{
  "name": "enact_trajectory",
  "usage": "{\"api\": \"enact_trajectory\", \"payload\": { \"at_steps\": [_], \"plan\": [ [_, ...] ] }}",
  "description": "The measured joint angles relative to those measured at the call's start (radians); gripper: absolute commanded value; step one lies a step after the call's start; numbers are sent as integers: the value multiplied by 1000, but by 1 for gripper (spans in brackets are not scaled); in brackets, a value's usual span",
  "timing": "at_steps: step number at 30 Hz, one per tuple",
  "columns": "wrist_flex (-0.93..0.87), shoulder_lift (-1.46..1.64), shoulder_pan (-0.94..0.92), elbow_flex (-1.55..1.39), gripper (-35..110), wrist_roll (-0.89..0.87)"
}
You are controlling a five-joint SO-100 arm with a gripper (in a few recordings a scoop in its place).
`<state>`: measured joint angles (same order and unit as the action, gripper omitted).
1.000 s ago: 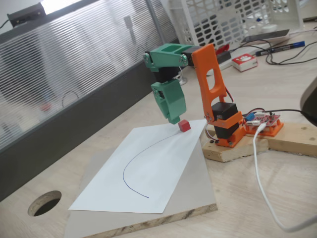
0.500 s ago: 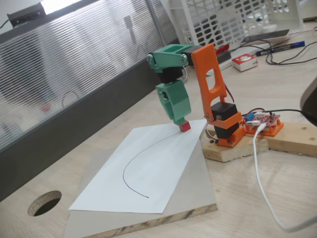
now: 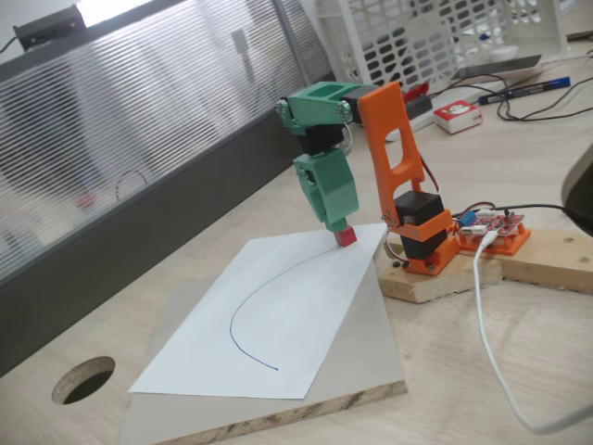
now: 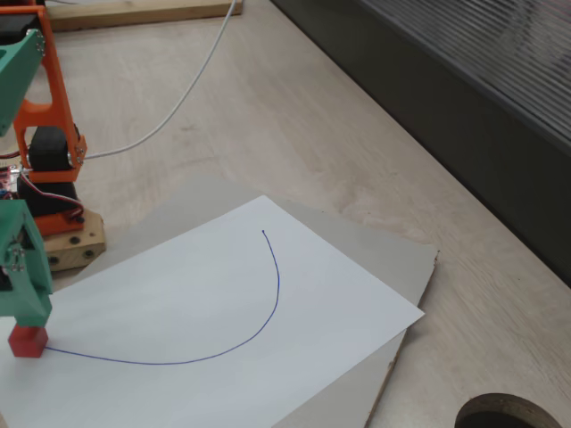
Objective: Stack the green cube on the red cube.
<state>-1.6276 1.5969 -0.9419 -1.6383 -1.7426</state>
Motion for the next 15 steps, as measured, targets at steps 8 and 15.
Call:
{"api": "enact_trajectory", "payload": {
  "at_steps": [8,15],
  "plan": [
    [0,0,0,0,13,0],
    [0,0,-14,0,13,0]
  ]
}}
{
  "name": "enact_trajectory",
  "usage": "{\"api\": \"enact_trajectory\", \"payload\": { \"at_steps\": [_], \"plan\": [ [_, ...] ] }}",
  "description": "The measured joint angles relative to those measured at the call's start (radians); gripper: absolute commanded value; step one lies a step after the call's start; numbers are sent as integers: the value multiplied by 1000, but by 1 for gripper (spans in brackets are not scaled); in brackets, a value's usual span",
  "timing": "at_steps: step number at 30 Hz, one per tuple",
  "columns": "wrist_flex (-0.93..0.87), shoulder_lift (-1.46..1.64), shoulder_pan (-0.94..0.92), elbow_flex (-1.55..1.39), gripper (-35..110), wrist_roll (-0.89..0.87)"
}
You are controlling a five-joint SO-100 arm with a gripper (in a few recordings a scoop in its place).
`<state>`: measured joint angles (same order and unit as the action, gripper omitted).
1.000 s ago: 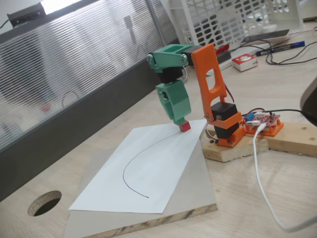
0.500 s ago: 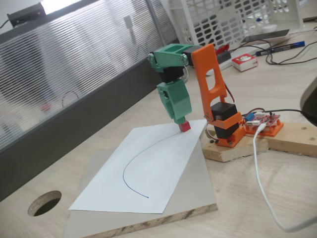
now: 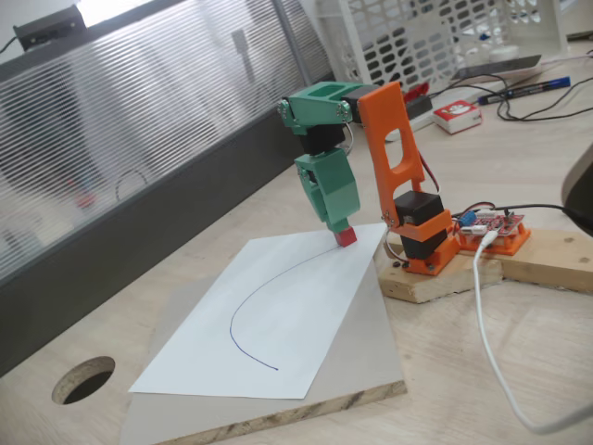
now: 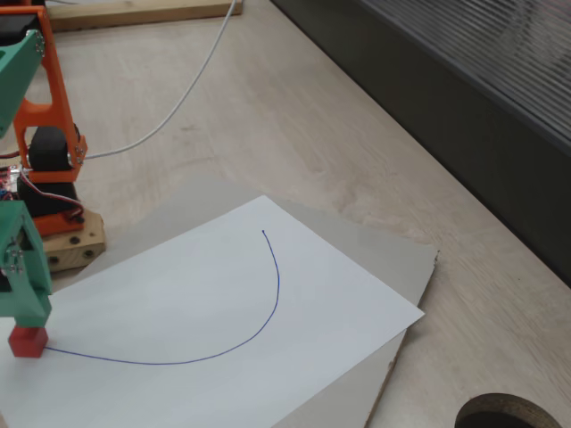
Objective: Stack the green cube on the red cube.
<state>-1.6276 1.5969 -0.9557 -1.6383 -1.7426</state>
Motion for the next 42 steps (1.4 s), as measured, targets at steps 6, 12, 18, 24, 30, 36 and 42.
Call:
{"api": "enact_trajectory", "payload": {
  "at_steps": [6,12,18,24,30,36,42],
  "plan": [
    [0,0,-43,0,13,-2],
    [0,0,-44,0,13,-2],
    [0,0,-54,0,13,-2],
    [0,0,-63,0,13,-2],
    [0,5,-64,0,13,-2],
    [0,5,-69,0,13,-2],
    [0,5,-64,0,13,-2]
  ]
}}
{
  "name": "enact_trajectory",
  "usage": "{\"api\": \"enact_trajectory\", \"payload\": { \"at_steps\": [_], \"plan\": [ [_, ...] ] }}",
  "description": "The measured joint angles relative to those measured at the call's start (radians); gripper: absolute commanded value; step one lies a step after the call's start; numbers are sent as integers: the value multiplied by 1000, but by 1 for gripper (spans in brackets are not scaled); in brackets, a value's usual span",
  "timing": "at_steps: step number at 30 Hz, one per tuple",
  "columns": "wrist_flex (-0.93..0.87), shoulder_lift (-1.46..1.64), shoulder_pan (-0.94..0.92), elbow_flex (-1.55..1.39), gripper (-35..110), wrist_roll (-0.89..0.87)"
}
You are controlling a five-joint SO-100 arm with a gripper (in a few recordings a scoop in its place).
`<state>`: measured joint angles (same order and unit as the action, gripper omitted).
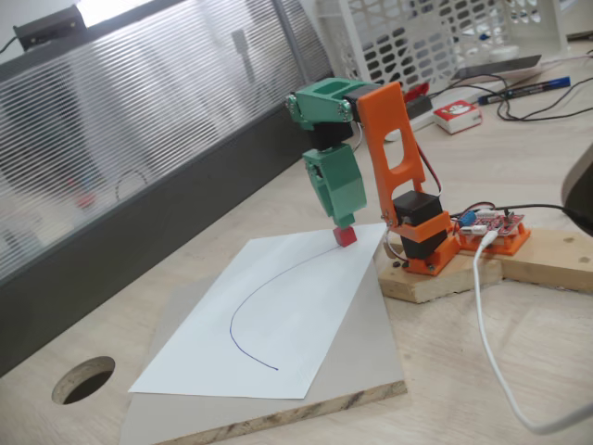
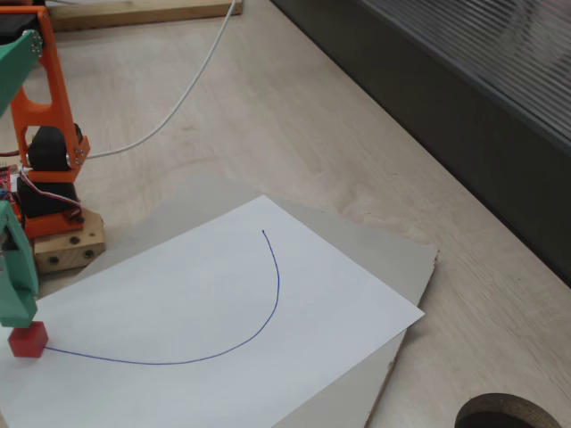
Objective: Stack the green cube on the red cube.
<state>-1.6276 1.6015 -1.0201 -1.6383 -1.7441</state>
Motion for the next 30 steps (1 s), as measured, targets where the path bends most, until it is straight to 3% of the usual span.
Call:
{"api": "enact_trajectory", "payload": {
  "at_steps": [30],
  "plan": [
    [0,0,-2,0,13,0]
  ]
}}
